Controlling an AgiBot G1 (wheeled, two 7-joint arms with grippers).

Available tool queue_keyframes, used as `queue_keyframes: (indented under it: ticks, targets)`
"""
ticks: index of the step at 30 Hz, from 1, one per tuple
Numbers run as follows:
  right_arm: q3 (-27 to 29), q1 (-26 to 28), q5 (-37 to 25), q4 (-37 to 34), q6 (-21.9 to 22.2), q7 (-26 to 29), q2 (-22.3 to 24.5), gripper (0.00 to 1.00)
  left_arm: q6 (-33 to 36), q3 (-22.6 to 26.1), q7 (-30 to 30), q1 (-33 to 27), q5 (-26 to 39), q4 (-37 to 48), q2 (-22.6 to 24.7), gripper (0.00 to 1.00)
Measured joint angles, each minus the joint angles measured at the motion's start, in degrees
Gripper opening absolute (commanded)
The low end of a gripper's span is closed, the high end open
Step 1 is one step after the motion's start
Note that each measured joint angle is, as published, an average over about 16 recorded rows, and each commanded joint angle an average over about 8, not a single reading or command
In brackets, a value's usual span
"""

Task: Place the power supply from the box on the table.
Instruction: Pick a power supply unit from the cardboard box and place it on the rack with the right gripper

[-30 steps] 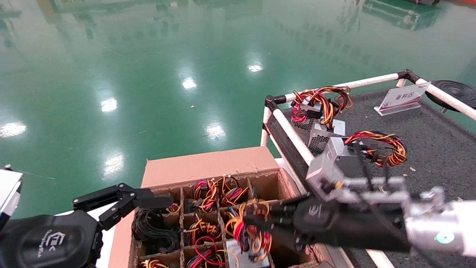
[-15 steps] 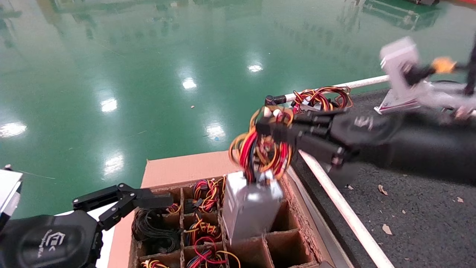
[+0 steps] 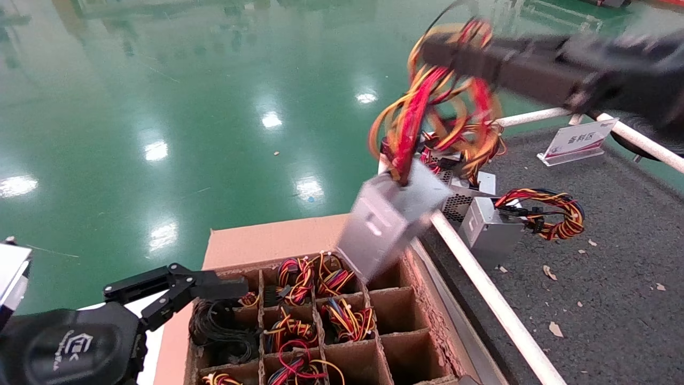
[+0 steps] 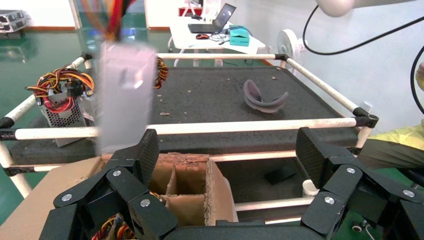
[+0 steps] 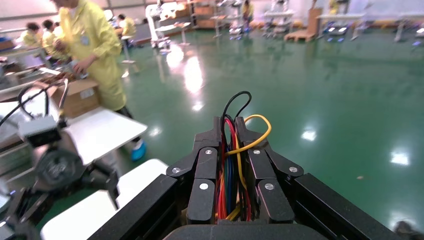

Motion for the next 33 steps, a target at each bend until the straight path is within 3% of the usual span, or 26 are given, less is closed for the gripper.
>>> queue_keyframes:
  ticks: [18, 33]
  targets:
    - [3.51, 5.75, 0.93, -13.53, -6.78, -6.73, 6.77, 0.00, 0.00, 0.01, 0.00, 0.00, 0.00, 0.00, 0.00, 1.00]
    - [3.73, 2.99, 3.84, -26.16, -14.70, -14.34, 13.24, 0.00, 0.00, 0.01, 0.01, 0.00, -0.01, 0.00, 0.00, 1.00]
